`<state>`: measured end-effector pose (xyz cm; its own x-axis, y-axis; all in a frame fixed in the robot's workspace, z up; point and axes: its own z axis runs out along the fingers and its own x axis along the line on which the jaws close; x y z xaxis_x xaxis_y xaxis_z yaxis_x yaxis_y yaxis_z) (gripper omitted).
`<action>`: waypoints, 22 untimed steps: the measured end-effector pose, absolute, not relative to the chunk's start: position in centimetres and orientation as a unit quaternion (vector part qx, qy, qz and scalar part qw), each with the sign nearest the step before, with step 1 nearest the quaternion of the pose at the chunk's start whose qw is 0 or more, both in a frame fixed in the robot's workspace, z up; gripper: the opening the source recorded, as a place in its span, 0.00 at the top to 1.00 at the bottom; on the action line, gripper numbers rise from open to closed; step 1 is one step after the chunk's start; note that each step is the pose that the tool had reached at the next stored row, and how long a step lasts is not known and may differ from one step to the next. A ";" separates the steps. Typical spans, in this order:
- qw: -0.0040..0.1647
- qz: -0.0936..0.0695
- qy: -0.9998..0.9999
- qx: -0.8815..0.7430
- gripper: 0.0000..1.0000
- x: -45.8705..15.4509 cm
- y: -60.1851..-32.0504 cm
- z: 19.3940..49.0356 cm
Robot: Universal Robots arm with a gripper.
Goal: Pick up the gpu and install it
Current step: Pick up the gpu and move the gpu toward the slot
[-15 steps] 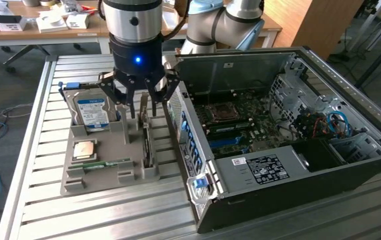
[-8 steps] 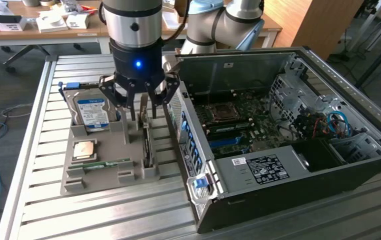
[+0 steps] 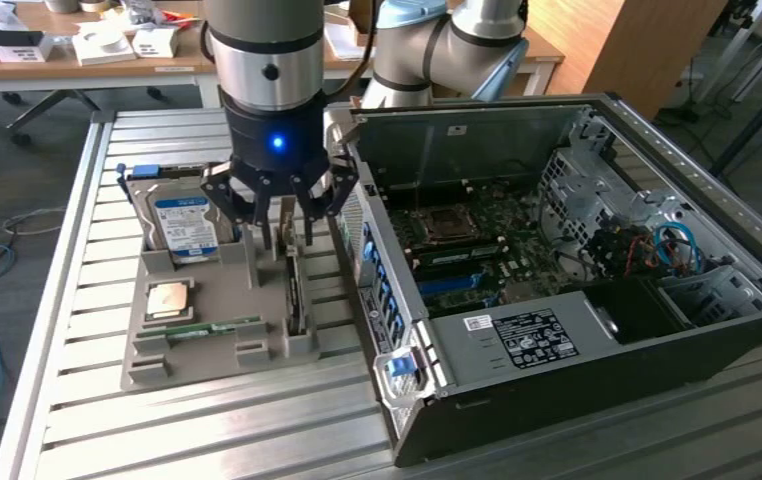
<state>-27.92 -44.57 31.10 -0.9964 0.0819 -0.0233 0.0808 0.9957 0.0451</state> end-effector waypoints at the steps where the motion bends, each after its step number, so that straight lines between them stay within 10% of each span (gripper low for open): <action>1: 0.013 0.022 0.999 0.041 0.53 -27.9 -44.6 31.0; 22: 0.012 0.022 0.999 0.041 0.53 -27.3 -44.6 30.8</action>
<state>-27.33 -44.57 30.77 -0.9963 0.0826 -0.0227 0.0816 0.9957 0.0449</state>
